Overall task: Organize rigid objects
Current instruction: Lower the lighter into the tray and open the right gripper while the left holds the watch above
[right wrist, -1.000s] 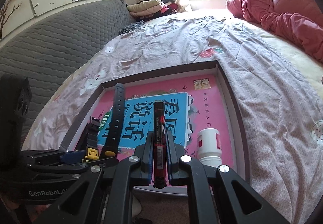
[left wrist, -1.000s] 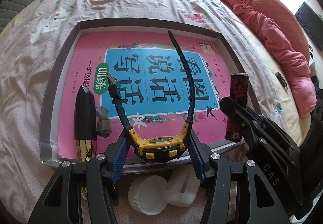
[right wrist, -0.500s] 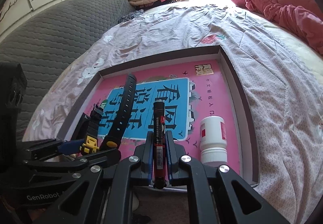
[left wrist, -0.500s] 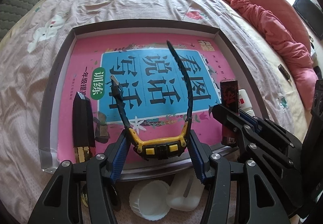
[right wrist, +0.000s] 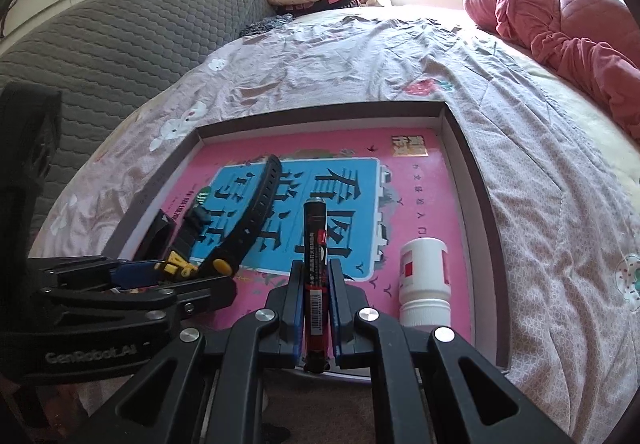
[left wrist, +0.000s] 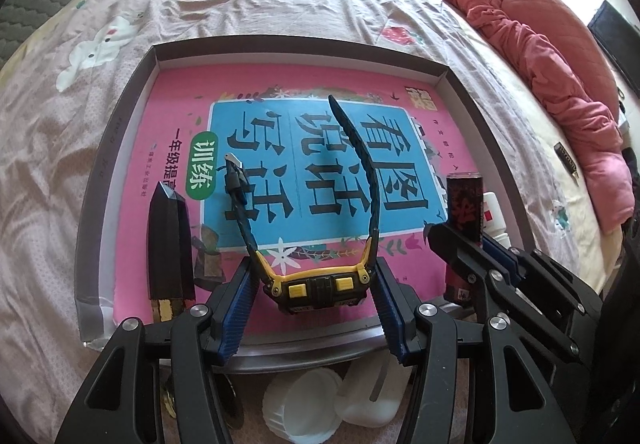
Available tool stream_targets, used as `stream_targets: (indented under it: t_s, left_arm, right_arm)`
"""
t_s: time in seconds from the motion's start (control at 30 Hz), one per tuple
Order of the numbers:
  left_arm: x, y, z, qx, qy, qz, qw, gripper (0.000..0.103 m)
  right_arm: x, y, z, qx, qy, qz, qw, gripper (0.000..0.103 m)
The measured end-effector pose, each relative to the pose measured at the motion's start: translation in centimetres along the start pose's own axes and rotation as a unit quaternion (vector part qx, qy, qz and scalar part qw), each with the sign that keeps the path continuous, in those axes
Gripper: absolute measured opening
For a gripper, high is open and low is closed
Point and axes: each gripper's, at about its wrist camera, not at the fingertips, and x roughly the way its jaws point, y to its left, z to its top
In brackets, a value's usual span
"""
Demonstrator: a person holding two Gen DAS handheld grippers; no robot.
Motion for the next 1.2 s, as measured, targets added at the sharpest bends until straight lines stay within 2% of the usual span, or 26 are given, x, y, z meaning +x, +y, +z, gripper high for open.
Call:
stream_targets:
  t_s: [0.37, 0.5, 1.0, 1.2]
  left_arm:
    - [0.2, -0.1, 0.1, -0.005, 0.001, 0.002, 1.0000, 0.058]
    - [0.2, 0.0, 0.1, -0.006, 0.001, 0.001, 1.0000, 0.058]
    - [0.0, 0.1, -0.3, 0.001, -0.001, 0.006, 1.0000, 0.058]
    - [0.0, -0.1, -0.4, 0.002, -0.004, 0.008, 1.0000, 0.058]
  right_arm:
    - [0.7, -0.1, -0.1, 0.001, 0.016, 0.004, 1.000, 0.011]
    - [1.2, 0.1, -0.4, -0.010, 0.028, -0.013, 0.999, 0.011]
    - [1.1, 0.2, -0.6, -0.025, 0.029, -0.026, 0.999, 0.011]
    - [0.7, -0.1, -0.4, -0.022, 0.023, -0.026, 0.999, 0.015]
